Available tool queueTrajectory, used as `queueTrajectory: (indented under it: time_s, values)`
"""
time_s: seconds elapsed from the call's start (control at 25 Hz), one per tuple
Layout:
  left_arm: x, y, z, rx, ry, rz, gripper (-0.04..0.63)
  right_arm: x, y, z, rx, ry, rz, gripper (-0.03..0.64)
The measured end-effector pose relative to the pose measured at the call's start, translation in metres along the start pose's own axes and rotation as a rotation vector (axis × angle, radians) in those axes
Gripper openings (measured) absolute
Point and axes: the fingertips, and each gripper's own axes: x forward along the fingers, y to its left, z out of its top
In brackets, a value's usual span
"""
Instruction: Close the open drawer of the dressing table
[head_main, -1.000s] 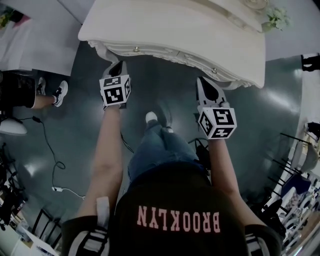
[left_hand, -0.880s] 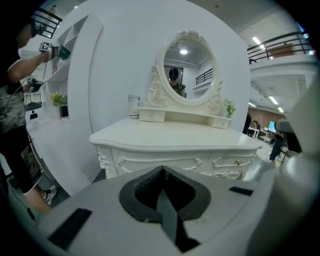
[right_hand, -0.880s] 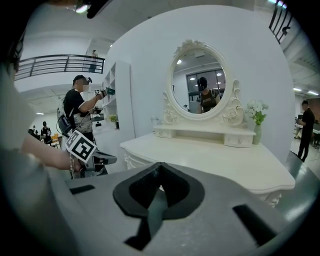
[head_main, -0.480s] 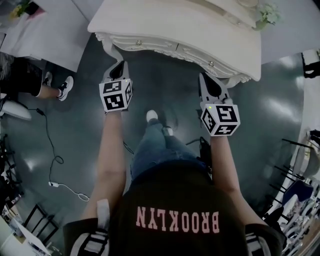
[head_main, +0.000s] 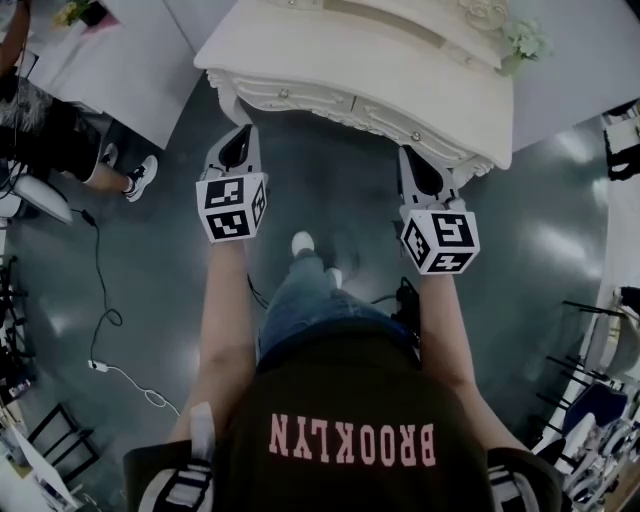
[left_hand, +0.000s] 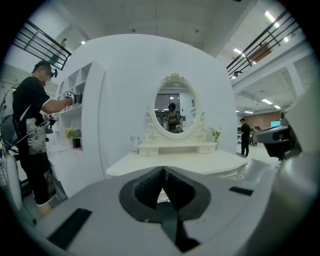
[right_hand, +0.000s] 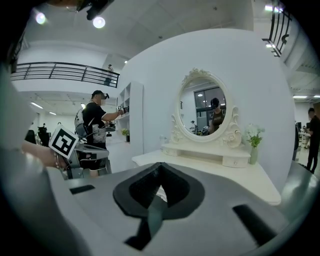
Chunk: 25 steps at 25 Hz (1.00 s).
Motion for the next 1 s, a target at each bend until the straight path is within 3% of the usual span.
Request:
queueTrajectory:
  time_s: [0.36,1.0]
  values:
    - [-0.028,-0.008,0.049,0.032,-0.104,-0.019,0.005,-0.008,0.001,0.036,-0.112,-0.054,-0.001,-0.005]
    - [-0.014,0.008,0.108,0.074,-0.194,-0.069,0.005,0.02,-0.001,0.081,-0.118,-0.112,-0.043,-0.005]
